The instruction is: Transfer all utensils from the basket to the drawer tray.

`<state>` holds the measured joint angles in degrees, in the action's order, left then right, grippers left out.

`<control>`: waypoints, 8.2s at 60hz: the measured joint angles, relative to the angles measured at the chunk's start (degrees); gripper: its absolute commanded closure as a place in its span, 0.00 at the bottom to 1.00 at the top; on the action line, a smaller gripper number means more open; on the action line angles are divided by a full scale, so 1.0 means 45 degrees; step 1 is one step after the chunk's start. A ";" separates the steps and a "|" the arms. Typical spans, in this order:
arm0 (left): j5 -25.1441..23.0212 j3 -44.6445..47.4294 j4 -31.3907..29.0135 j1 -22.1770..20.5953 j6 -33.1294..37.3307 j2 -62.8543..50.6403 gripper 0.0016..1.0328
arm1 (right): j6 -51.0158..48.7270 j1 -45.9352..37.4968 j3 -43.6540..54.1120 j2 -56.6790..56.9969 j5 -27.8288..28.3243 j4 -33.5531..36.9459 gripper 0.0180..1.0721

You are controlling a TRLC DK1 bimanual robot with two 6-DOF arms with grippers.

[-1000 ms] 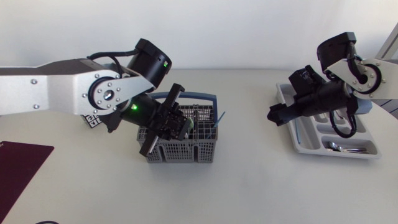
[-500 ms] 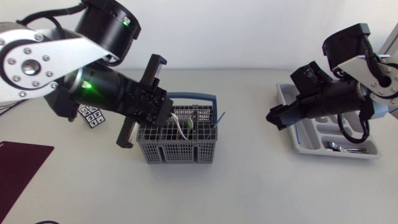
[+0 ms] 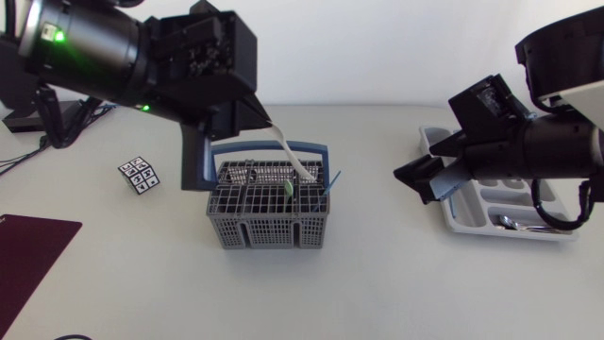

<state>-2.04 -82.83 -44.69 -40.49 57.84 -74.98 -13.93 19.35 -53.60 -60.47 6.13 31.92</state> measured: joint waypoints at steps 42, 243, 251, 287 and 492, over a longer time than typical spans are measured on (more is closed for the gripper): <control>-0.2278 -0.4702 -0.2730 -0.0340 -0.9418 -0.5357 0.97 | 0.0209 0.3298 0.1316 0.1297 -0.1234 -0.2244 0.19; -0.1423 0.2448 0.3730 0.1962 -0.4741 -0.0787 0.06 | -1.0967 -0.9661 0.3269 -0.2021 0.5984 -0.1987 0.94; -0.1423 0.2909 0.3823 0.1957 -0.4075 -0.0777 0.06 | -1.2522 -1.0788 0.2361 -0.3653 0.6013 -0.1826 0.94; -0.0986 0.4391 0.3915 0.1370 -0.1127 -0.0675 0.07 | -1.6728 -1.2993 -0.1889 -0.9228 0.4119 -0.1496 0.88; 0.5343 0.4439 0.6829 -0.1549 0.6713 -0.0437 0.97 | -0.8111 -0.0238 0.6683 0.4294 0.1175 -0.2132 0.13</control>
<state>22.00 -62.85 -13.96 -47.46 88.05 -76.95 -50.43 18.28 -23.53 -41.15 11.42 22.33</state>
